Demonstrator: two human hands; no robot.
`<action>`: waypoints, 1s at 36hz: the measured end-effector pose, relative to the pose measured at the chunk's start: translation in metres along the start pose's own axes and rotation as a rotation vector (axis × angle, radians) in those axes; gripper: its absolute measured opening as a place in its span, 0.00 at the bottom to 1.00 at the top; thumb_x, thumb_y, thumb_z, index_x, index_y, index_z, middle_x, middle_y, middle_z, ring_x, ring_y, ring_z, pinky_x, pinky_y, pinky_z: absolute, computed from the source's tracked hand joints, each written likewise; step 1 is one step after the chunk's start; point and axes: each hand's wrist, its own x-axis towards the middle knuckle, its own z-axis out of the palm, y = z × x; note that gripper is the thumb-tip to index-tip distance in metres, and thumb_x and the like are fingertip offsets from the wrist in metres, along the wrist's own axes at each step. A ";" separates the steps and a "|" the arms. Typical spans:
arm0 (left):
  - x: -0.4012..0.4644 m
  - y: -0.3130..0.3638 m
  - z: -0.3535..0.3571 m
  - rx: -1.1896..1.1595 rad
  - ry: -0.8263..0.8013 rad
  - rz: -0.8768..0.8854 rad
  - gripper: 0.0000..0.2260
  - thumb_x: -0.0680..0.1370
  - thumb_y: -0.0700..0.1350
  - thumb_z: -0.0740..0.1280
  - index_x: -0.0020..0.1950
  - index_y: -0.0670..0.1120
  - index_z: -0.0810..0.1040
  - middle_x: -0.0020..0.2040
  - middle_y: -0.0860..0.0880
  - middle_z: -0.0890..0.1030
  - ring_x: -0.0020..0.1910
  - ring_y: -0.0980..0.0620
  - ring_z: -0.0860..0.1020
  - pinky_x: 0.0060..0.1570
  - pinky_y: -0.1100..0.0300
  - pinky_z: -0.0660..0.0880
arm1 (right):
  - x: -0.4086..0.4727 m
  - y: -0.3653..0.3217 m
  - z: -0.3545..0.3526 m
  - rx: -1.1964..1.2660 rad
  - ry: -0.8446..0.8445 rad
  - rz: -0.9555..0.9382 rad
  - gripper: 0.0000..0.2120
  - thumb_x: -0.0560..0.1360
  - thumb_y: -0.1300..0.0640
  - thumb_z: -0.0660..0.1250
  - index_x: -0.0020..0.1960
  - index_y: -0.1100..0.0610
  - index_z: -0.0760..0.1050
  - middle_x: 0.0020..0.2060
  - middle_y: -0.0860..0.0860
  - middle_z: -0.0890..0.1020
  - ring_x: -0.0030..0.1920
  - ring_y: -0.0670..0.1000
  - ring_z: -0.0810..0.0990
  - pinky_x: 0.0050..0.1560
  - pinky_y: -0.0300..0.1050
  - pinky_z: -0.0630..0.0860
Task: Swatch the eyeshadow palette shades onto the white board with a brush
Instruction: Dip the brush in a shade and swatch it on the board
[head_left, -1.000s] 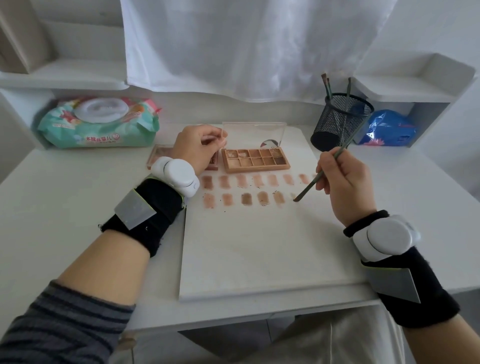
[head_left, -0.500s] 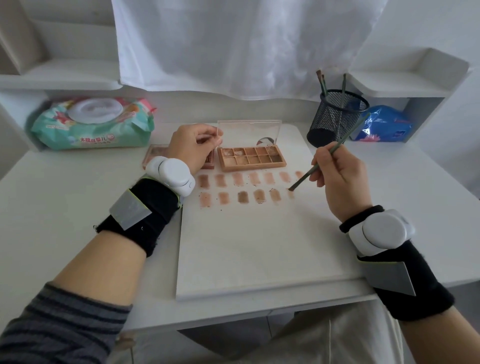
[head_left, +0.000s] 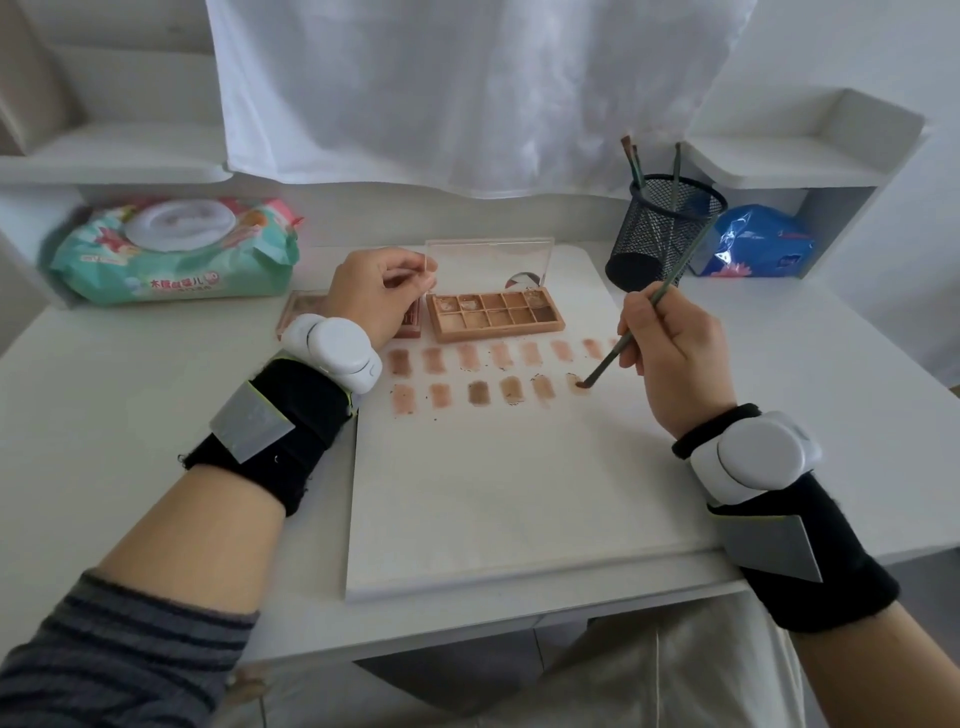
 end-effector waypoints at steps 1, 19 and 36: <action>0.000 0.000 0.000 0.001 0.001 0.000 0.05 0.74 0.41 0.69 0.44 0.51 0.80 0.44 0.56 0.82 0.44 0.65 0.79 0.54 0.66 0.75 | 0.000 0.000 0.000 0.008 -0.001 -0.002 0.14 0.79 0.57 0.56 0.39 0.64 0.70 0.27 0.49 0.72 0.26 0.43 0.70 0.31 0.34 0.67; -0.001 0.000 0.001 -0.002 0.001 0.002 0.04 0.75 0.39 0.69 0.46 0.48 0.81 0.41 0.56 0.81 0.38 0.69 0.79 0.48 0.74 0.74 | 0.000 -0.002 0.000 0.069 0.048 -0.014 0.13 0.78 0.56 0.56 0.39 0.61 0.70 0.28 0.48 0.72 0.27 0.43 0.71 0.31 0.32 0.67; -0.001 0.001 0.000 -0.002 0.005 -0.005 0.04 0.75 0.39 0.68 0.45 0.47 0.80 0.42 0.53 0.81 0.38 0.70 0.78 0.47 0.75 0.73 | 0.000 -0.002 0.001 0.105 -0.014 0.000 0.13 0.79 0.57 0.55 0.38 0.61 0.69 0.30 0.48 0.73 0.28 0.43 0.72 0.31 0.32 0.67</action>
